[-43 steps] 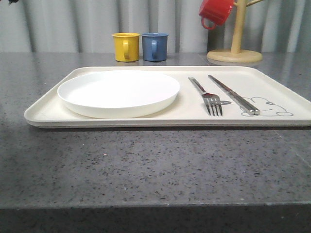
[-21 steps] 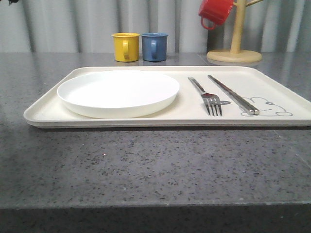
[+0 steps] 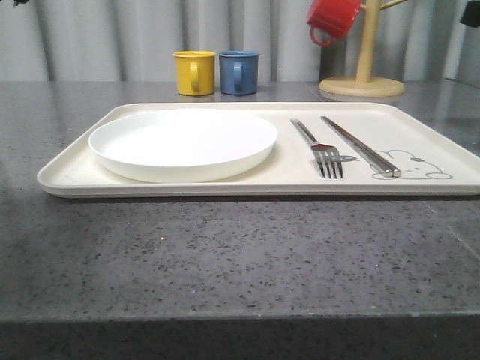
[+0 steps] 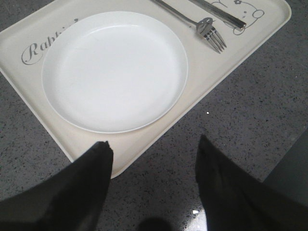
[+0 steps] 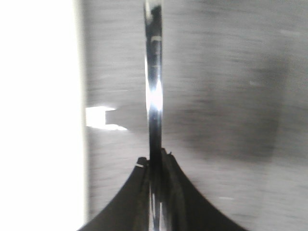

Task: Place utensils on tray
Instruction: 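Move the right gripper to the metal spoon and grasp it, then lay the spoon on the tray beside the chopsticks, release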

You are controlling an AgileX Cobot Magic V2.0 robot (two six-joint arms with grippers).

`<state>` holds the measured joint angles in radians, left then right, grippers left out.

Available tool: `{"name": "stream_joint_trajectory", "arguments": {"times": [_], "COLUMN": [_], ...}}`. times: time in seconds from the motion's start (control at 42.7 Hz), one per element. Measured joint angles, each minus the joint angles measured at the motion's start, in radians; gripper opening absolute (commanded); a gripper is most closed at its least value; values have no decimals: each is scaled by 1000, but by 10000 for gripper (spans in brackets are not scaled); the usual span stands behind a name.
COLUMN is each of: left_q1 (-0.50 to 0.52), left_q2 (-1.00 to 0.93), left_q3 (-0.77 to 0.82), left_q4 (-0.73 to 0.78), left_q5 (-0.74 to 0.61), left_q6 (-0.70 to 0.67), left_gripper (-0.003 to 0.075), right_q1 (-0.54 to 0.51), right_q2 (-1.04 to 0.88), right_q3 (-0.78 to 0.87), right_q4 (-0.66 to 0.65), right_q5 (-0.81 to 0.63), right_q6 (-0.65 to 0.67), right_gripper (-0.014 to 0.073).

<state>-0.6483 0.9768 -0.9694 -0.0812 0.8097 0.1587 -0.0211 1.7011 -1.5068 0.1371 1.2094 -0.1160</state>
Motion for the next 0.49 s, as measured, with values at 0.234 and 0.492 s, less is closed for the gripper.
{"name": "stream_joint_trajectory", "arguments": {"times": [0.234,0.492], "left_q1": [0,0], "left_q2": [0,0], "left_q3": [0,0], "left_q4": [0,0], "left_q5": [-2,-2], "left_q6": [0,0], "left_gripper": [389,389], "right_q1": [119,130], "right_q2": [-2,8], "right_q3": [0,0], "right_q4": [101,114], "right_q5": [-12,-68], "right_q6": [17,104], "right_gripper": [15,15]}}
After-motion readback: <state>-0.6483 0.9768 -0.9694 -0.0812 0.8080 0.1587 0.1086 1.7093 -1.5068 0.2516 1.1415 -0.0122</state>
